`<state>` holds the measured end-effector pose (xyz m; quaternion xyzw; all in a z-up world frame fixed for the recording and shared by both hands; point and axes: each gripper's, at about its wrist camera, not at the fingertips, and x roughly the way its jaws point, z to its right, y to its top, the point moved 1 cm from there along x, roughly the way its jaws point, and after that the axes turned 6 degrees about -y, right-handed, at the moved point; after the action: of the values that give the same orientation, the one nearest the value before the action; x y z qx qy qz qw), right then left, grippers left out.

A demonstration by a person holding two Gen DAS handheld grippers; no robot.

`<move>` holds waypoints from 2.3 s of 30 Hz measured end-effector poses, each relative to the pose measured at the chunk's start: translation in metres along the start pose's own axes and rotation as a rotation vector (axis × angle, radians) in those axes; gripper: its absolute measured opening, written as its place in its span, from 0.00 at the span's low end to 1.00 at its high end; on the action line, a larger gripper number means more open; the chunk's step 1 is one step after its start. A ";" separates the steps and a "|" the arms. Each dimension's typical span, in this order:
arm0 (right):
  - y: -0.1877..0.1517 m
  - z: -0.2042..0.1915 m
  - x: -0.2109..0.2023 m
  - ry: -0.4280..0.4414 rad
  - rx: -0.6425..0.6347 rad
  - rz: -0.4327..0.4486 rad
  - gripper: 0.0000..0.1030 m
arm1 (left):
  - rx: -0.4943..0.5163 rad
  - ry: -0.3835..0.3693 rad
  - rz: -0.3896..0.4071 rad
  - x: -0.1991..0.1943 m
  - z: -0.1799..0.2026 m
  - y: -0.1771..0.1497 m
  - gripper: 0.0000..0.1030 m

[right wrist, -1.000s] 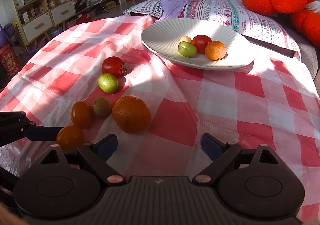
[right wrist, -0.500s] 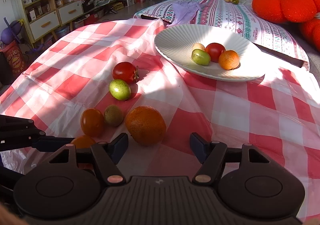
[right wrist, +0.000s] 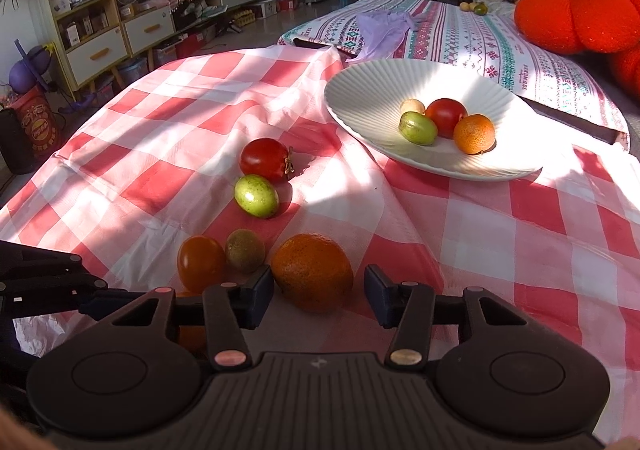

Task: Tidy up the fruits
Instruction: 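Close the right tool on a large orange while the left tool grasps an orange tomato, then carry the orange and tomato over the white plate with both tools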

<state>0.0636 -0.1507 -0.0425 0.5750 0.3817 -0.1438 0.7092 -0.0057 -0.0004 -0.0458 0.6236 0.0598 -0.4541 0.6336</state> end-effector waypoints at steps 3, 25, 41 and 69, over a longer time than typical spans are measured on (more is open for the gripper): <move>0.000 0.000 0.000 0.008 -0.001 0.002 0.38 | -0.001 -0.001 0.000 0.000 0.000 0.000 0.44; 0.007 0.024 -0.017 0.011 0.093 -0.031 0.36 | -0.043 -0.030 0.012 -0.002 -0.001 0.017 0.42; 0.030 0.081 -0.031 0.009 0.287 0.016 0.36 | -0.060 -0.016 0.087 -0.002 0.004 0.061 0.42; 0.079 0.165 0.028 -0.058 0.445 0.075 0.36 | -0.074 0.058 0.052 0.118 0.011 0.151 0.42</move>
<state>0.1947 -0.2732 0.0014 0.7267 0.2984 -0.2146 0.5803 0.1558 -0.0976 -0.0082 0.6139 0.0788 -0.4163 0.6660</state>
